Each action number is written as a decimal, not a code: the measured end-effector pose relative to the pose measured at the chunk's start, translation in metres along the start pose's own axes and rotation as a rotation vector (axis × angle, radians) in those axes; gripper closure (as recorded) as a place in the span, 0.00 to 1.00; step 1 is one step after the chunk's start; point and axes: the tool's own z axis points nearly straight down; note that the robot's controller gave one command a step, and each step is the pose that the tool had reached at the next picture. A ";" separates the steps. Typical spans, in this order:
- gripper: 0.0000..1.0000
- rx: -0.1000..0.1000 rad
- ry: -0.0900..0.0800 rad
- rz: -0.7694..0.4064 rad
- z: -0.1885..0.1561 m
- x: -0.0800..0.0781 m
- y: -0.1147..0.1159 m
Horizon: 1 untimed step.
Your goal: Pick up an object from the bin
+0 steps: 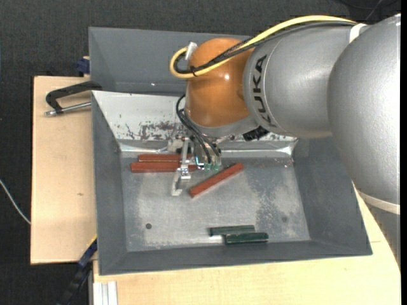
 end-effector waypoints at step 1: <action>0.00 -0.001 -0.008 0.002 -0.005 -0.002 -0.001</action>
Offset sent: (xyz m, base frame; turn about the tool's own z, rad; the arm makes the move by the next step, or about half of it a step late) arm 0.0227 -0.0641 -0.0473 -0.0895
